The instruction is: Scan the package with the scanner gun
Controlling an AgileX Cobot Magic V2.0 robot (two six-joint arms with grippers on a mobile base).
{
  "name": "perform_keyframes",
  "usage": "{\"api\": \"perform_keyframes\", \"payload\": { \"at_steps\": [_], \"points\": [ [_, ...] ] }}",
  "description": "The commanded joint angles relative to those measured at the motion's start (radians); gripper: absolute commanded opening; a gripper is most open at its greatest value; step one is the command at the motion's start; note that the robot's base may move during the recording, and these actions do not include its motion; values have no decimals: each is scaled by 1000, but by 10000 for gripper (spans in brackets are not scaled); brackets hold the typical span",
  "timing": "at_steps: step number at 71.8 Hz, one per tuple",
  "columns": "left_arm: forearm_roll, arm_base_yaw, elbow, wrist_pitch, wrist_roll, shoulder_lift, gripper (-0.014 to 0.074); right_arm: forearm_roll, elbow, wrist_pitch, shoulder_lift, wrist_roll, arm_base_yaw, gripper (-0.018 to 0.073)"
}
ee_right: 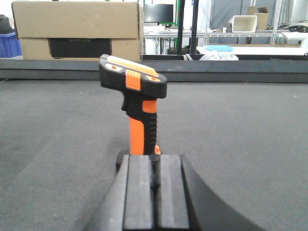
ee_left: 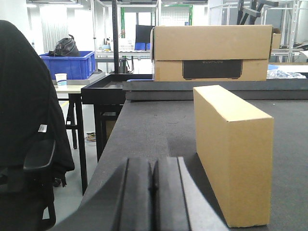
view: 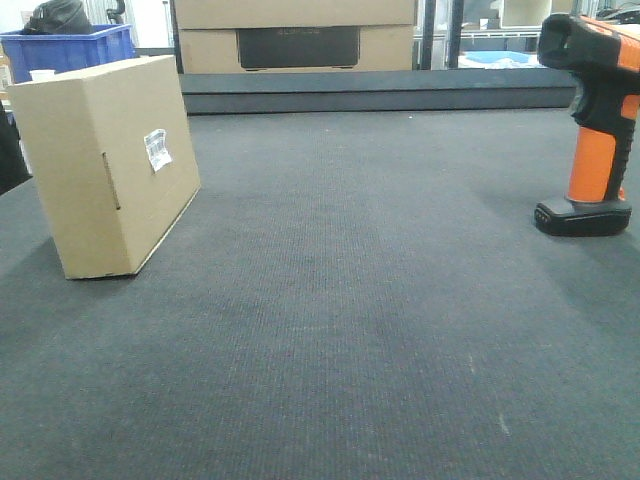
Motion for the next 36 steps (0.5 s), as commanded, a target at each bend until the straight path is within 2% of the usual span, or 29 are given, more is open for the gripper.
{"api": "perform_keyframes", "payload": {
  "at_steps": [1,36],
  "points": [
    [-2,0,-3,-16,0,-3,-111,0,0,-22,-2,-4,-2,-162],
    [5,0,-3,-41,0,-3,-111,0,0,-22,-2,-4,-2,-162]
  ]
}}
